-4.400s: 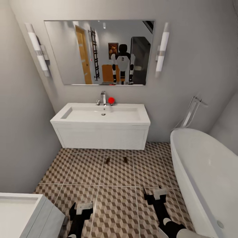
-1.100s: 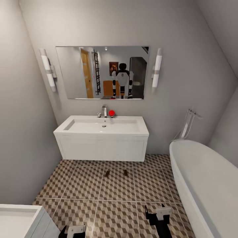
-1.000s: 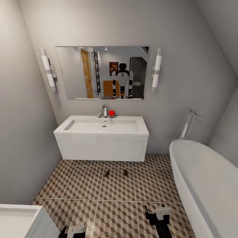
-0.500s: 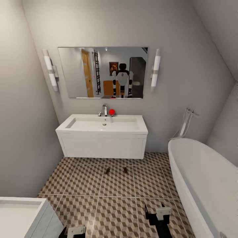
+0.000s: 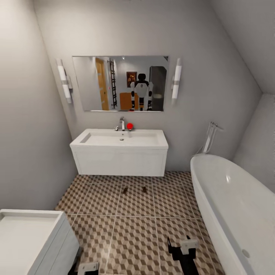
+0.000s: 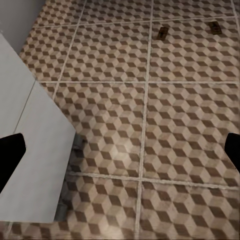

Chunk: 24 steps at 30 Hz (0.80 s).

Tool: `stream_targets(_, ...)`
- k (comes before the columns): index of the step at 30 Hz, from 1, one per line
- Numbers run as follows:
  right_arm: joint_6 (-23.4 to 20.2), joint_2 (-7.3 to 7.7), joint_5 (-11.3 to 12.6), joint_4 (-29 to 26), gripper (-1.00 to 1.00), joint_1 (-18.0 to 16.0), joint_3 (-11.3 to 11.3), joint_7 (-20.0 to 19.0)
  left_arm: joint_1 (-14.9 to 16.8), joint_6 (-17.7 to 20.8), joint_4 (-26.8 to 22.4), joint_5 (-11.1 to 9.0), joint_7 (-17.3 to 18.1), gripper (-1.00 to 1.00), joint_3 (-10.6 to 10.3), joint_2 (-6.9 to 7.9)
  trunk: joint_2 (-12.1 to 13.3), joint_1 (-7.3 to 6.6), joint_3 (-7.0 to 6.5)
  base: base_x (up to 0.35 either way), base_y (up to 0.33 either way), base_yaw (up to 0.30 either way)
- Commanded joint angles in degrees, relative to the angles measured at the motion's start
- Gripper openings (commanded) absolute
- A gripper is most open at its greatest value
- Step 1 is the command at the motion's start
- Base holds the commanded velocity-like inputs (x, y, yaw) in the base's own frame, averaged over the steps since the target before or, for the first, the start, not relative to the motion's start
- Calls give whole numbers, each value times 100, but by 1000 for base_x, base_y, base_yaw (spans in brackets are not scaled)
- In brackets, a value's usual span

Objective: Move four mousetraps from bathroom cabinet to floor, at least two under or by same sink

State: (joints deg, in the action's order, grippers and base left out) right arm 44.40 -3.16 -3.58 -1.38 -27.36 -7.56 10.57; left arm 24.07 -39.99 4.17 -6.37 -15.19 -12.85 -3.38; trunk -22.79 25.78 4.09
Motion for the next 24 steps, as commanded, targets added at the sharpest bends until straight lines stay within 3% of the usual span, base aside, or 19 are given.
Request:
stream_targets(1, 6, 0, -38, 6, 100, -6, -32, 60, 11, -35, 23, -58, -2, 100, -50, -4, -13, 0, 13, -340, 0, 0)
stream_targets(24, 7, -2, -38, 6, 100, -6, -35, 60, 10, -35, 23, -58, -2, 100, -51, -4, -13, 0, 13, -340, 0, 0)
